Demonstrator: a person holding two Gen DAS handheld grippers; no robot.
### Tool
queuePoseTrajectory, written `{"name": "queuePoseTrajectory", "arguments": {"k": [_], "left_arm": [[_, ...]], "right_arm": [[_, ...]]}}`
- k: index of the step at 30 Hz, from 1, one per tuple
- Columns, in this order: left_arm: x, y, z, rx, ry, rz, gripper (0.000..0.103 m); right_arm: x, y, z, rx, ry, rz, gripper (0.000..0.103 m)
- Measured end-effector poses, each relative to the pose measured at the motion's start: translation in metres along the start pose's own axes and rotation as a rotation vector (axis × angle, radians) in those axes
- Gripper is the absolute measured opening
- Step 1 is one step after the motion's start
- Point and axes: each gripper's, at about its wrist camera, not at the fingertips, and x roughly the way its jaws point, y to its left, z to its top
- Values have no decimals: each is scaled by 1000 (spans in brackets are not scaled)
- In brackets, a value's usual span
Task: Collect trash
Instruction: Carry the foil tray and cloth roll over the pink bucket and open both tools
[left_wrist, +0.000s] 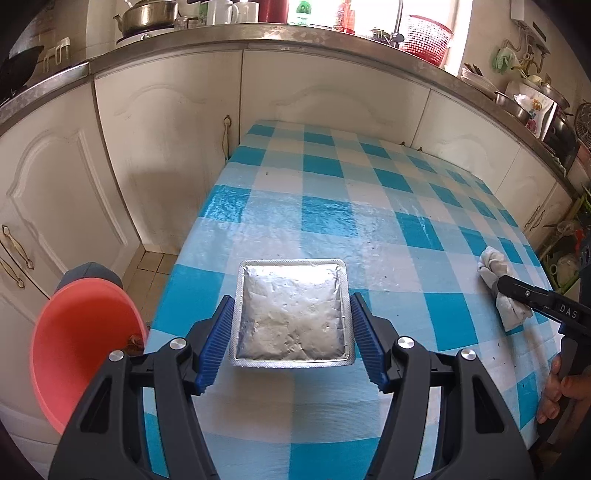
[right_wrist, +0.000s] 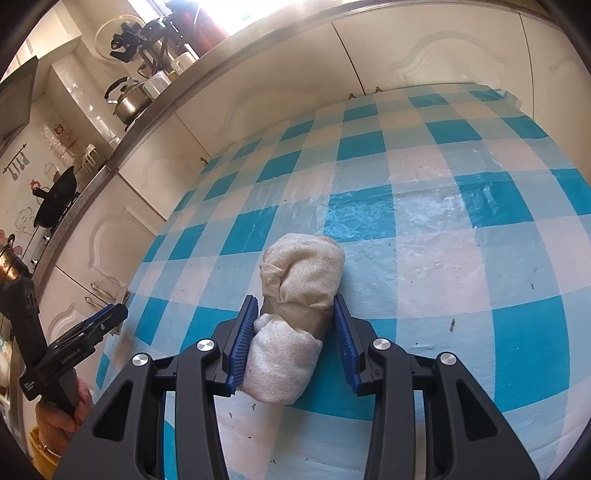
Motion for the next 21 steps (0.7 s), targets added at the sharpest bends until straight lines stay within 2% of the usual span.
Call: {"name": "queuePoseTrajectory", "arguments": {"k": [15,21], "left_arm": [[-6,56,-11,-96,-6,57,64],[-12,79,-14,-144,-16,76,64]], "right_arm": [[10,44,9,-87,26,-3,43],[18,75,8,-132,59,36,43]]}}
